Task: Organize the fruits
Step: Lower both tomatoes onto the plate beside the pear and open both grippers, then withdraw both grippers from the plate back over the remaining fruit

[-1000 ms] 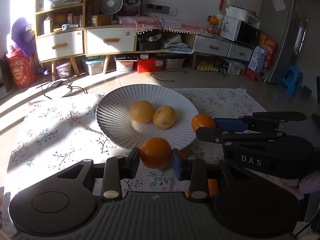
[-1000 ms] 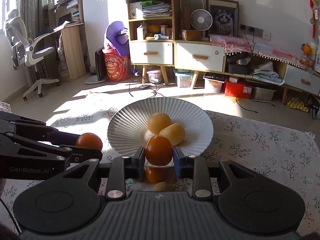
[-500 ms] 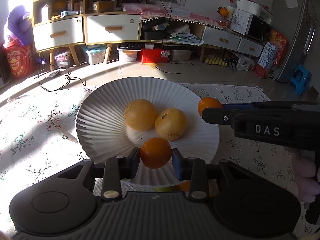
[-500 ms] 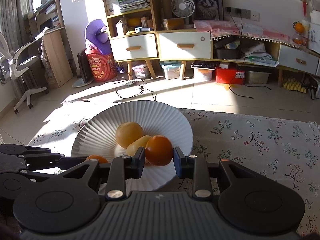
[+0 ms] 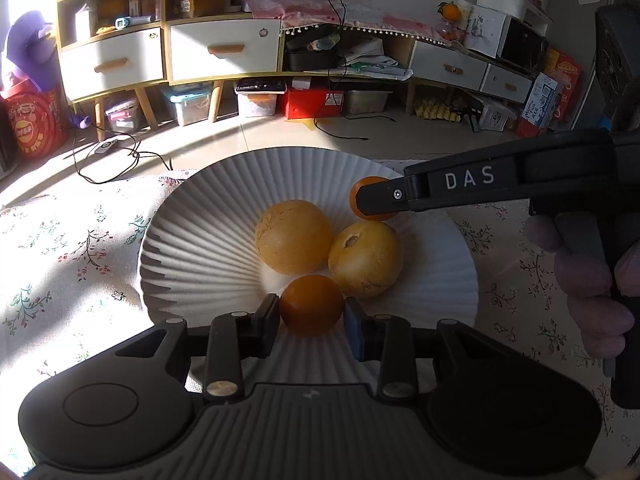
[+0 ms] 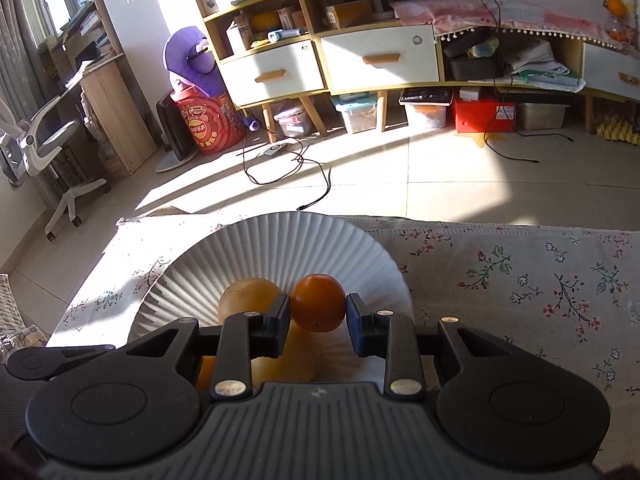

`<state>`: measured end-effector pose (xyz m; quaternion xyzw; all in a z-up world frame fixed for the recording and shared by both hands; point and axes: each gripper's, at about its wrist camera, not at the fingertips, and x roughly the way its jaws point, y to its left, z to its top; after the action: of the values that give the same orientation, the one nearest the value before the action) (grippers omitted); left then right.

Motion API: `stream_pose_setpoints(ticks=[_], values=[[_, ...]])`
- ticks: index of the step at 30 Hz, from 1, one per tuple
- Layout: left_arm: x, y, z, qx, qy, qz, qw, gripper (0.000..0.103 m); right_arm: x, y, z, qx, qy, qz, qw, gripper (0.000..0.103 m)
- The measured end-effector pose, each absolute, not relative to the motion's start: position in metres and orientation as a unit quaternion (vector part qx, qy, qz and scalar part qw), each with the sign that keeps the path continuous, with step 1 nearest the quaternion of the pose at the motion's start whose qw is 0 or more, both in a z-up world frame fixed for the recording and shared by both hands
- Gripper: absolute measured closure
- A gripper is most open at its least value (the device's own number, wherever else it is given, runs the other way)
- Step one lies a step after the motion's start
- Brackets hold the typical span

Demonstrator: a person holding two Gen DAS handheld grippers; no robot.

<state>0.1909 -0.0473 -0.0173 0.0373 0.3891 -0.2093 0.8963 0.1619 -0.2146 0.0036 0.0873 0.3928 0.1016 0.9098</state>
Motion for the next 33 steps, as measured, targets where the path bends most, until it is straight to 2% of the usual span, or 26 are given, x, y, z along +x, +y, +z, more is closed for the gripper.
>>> stream_pose_setpoints(ticks=[15,24,33], values=[[0.197,-0.046,-0.017,0.037,0.388,-0.213,0.896,0.079,0.175,-0.207,0.004,0.088,0.404,0.092,0.906,0.079],[0.190,-0.044,-0.012,0.045,0.385,-0.218,0.895,0.058,0.170,-0.209,0.012,0.087,0.405,0.082,0.907,0.069],[0.174,-0.040,0.001,0.045,0.378,-0.216,0.899,0.039,0.152,-0.206,0.030,0.071,0.394,0.083,0.912,0.050]])
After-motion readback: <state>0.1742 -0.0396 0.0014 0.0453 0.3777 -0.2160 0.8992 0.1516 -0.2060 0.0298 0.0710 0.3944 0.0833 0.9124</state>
